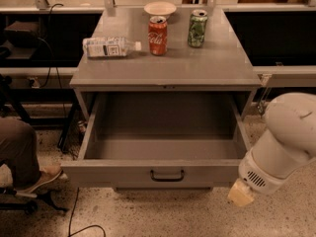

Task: Close top drawer

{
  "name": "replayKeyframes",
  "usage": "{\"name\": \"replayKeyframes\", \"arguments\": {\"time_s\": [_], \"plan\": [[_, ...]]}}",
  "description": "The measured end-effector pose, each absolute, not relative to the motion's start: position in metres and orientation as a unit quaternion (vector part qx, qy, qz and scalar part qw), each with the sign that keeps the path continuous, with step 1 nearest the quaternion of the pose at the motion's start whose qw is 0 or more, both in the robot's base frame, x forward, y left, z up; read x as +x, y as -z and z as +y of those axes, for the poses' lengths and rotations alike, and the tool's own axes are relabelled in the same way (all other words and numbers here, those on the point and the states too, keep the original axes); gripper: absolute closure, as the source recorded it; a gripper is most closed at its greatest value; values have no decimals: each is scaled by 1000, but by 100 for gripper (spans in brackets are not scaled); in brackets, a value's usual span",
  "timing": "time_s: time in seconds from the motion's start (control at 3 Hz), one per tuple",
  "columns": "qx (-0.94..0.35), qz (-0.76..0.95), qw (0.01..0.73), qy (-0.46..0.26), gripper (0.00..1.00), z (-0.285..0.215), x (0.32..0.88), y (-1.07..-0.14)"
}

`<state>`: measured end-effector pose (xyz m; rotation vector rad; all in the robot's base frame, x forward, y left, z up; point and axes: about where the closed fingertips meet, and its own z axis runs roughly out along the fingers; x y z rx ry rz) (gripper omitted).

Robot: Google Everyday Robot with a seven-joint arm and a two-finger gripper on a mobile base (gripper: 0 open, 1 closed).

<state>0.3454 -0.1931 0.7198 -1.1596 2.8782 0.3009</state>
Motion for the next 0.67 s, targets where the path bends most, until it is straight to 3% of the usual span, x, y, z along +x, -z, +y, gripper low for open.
{"name": "replayKeyframes", "arguments": {"time_s": [0.33,0.67], "plan": [[-372,923,25,-94,100,-191,351,-720],[-372,923,25,-94,100,-191,351,-720]]}}
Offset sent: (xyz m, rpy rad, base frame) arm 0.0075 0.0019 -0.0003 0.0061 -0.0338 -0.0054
